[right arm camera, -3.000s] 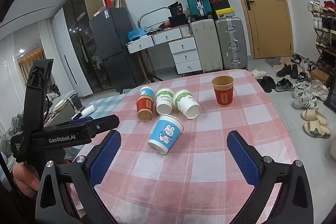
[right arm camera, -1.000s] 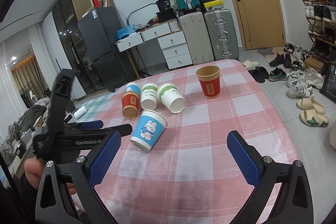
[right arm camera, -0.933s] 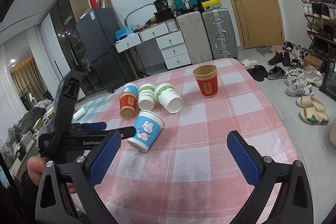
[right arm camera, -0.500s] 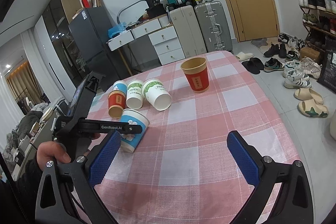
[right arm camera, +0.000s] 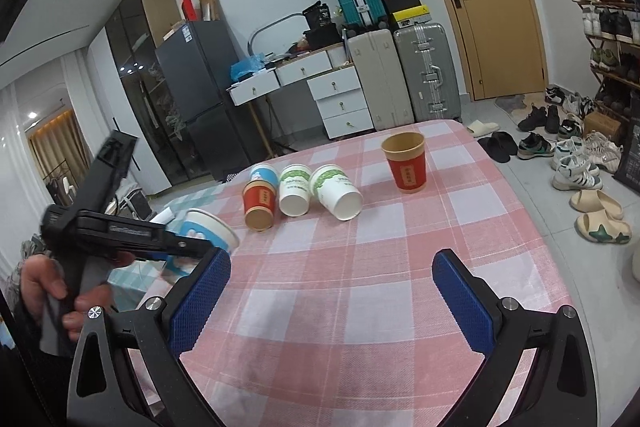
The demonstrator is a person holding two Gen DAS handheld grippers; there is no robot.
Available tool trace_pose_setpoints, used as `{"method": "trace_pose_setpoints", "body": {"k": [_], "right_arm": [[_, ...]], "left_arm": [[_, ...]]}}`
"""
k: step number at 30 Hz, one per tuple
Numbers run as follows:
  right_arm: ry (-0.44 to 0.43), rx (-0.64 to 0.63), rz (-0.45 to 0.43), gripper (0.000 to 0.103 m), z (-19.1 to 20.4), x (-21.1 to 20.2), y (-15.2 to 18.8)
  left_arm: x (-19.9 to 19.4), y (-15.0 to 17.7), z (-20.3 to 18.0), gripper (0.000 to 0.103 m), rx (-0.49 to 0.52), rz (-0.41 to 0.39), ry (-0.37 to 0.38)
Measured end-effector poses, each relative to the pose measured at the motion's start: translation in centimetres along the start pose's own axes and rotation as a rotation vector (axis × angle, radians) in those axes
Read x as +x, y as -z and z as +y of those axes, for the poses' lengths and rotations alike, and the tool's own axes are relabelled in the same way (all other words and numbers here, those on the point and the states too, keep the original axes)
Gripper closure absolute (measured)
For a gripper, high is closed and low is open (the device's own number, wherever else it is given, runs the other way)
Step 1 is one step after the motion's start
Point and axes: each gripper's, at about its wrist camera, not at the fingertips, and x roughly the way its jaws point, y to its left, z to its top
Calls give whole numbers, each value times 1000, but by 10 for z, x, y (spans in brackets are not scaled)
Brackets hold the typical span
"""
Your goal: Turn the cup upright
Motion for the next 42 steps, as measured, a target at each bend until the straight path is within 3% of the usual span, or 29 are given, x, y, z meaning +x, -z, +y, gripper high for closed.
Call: {"method": "trace_pose_setpoints", "body": {"k": [5, 9, 15, 23, 26, 29, 35, 39, 42], "right_arm": [[-12, -30, -5, 0, 21, -13, 6], [-20, -42, -9, 0, 33, -20, 14], [-36, -52, 34, 0, 42, -17, 29], [-29, -46, 78, 0, 41, -3, 38], [-30, -45, 103, 0, 40, 4, 39], [-30, -55, 114, 0, 41, 10, 40], [-41, -44, 138, 0, 42, 19, 44], [-66, -42, 162, 0, 49, 24, 48], [-93, -36, 164, 0, 56, 24, 49]], "left_arm": [[-52, 40, 14, 45, -4, 12, 54], [-77, 80, 28, 44, -7, -1, 26], [-54, 116, 49, 44, -43, 72, 14], [-7, 119, 62, 44, -52, 131, -40], [4, 115, 61, 39, -42, 141, -83], [6, 112, 61, 21, -30, 131, -91], [-13, 103, 66, 19, -35, 58, -105], [-55, 103, 52, 18, 32, -102, -161], [-85, 106, 42, 4, 77, -219, -198]]}}
